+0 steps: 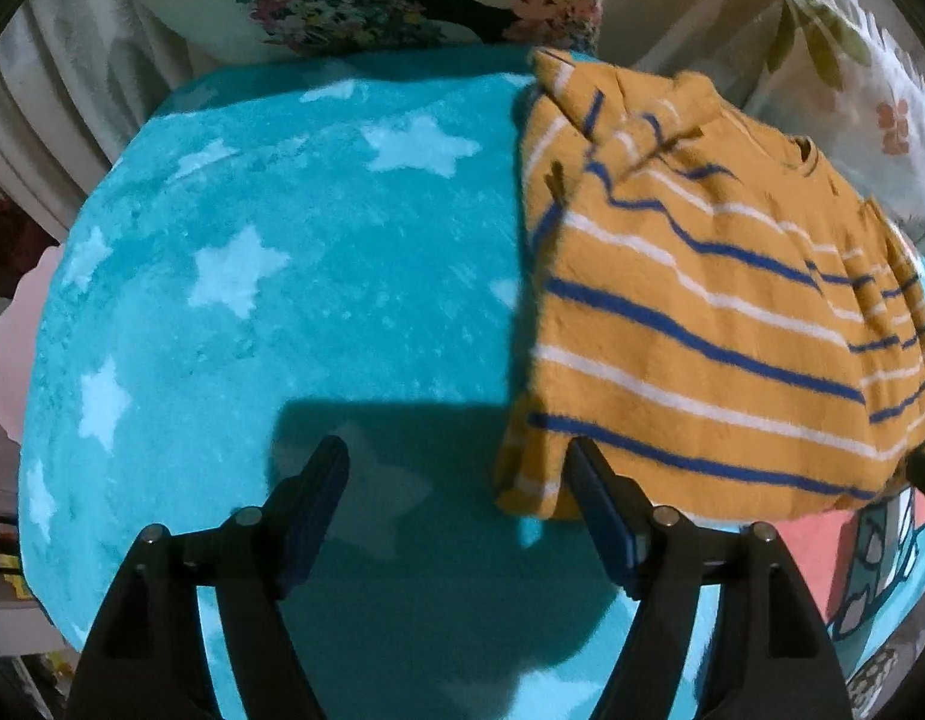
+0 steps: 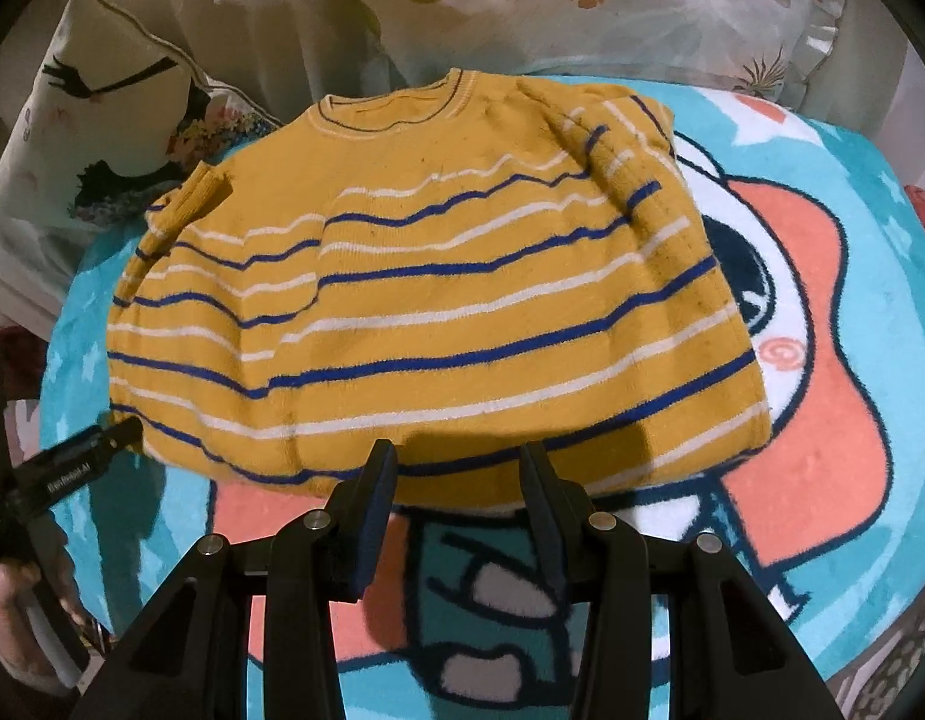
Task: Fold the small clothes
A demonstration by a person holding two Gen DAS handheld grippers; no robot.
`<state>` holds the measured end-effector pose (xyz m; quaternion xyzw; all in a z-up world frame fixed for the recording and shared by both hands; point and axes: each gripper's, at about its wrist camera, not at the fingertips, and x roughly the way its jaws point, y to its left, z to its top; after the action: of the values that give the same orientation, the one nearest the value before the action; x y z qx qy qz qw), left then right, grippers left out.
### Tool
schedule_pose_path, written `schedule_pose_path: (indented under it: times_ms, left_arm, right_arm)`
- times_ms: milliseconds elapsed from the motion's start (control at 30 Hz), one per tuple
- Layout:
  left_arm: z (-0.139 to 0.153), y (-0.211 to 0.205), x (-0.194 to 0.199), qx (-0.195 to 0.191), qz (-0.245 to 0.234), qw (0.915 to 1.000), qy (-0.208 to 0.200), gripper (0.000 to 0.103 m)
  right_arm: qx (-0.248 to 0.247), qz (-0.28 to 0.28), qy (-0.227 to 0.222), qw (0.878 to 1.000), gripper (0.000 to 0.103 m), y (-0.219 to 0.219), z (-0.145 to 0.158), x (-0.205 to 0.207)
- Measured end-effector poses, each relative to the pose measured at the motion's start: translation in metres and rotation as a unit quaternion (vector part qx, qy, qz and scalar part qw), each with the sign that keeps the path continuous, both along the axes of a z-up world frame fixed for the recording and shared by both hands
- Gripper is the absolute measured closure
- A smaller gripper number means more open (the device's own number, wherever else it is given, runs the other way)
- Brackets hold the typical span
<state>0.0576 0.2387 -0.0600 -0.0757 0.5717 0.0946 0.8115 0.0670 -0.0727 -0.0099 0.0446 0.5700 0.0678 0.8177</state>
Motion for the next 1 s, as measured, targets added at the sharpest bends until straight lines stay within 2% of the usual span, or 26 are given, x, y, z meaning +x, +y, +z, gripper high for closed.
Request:
schedule_pose_path:
  times_ms: [100, 200, 433, 533, 633, 733, 867, 1000]
  left_arm:
    - [-0.003, 0.010, 0.002, -0.026, 0.012, 0.9996, 0.002, 0.029]
    - [-0.006, 0.013, 0.005, -0.029, 0.008, 0.9995, 0.004, 0.028]
    - [-0.007, 0.011, -0.003, -0.028, -0.013, 0.9995, -0.001, 0.028]
    - [-0.005, 0.009, -0.012, -0.035, -0.016, 0.9993, 0.001, 0.028]
    - [-0.004, 0.011, -0.019, -0.045, -0.011, 0.9989, 0.004, 0.028]
    - [-0.003, 0.015, -0.025, -0.048, -0.010, 0.9988, 0.005, 0.028]
    - [0.004, 0.015, -0.037, -0.029, -0.014, 0.9995, 0.001, 0.028]
    - [0.010, 0.018, -0.045, -0.026, -0.009, 0.9996, -0.004, 0.028]
  right_arm:
    - [-0.002, -0.001, -0.002, 1.000, 0.057, 0.003, 0.003, 0.002]
    - [0.001, 0.018, -0.012, 1.000, 0.057, 0.017, 0.012, 0.010]
    - [0.038, 0.085, -0.030, 0.995, 0.057, 0.097, 0.027, 0.055]
    - [0.022, 0.126, -0.038, 0.991, 0.057, 0.145, 0.020, 0.073]
    - [-0.004, 0.153, -0.035, 0.988, 0.070, 0.187, 0.007, 0.097]
    - [-0.038, 0.174, -0.036, 0.983, 0.071, 0.221, -0.009, 0.118]
    - [-0.073, 0.189, -0.031, 0.979, 0.071, 0.251, -0.025, 0.143]
    - [-0.082, 0.189, -0.016, 0.978, 0.071, 0.264, -0.030, 0.166]
